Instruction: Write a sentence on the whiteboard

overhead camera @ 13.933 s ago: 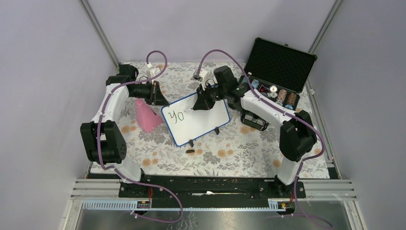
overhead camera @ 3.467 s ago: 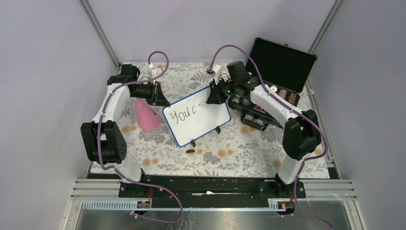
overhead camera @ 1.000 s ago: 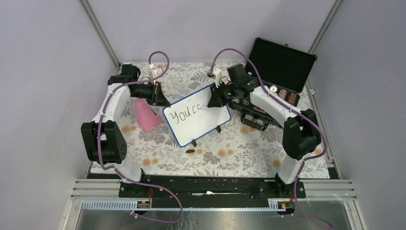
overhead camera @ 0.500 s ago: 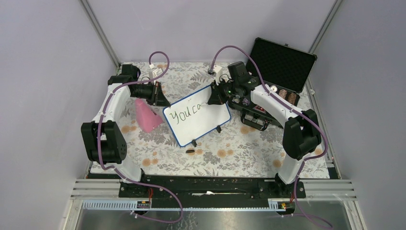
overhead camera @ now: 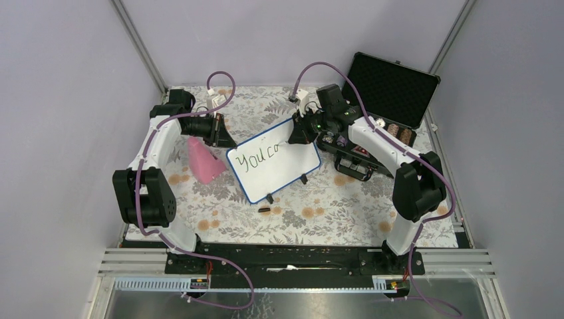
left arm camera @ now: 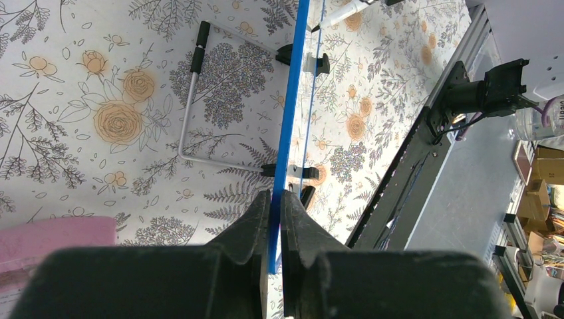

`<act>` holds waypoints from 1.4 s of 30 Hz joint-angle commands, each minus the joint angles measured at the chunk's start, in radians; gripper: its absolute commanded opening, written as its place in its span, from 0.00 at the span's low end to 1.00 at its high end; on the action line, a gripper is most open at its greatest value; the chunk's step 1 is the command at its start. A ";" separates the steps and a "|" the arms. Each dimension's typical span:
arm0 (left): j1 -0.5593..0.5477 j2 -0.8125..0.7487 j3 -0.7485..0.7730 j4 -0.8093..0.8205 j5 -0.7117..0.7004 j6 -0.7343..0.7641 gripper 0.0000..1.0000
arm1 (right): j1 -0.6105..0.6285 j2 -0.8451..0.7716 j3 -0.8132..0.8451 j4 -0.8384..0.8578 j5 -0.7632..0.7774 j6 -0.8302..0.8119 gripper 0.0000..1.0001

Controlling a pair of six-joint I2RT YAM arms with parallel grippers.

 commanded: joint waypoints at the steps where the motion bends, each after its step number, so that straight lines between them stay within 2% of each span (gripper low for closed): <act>1: -0.009 -0.004 0.031 0.007 -0.011 0.017 0.00 | -0.010 -0.005 0.050 0.031 0.021 -0.004 0.00; 23: -0.010 0.001 0.032 0.008 -0.018 0.016 0.00 | -0.004 -0.021 -0.041 0.031 0.009 -0.022 0.00; 42: -0.010 -0.003 0.031 0.008 -0.019 0.014 0.00 | -0.026 -0.092 -0.026 -0.014 -0.007 -0.049 0.00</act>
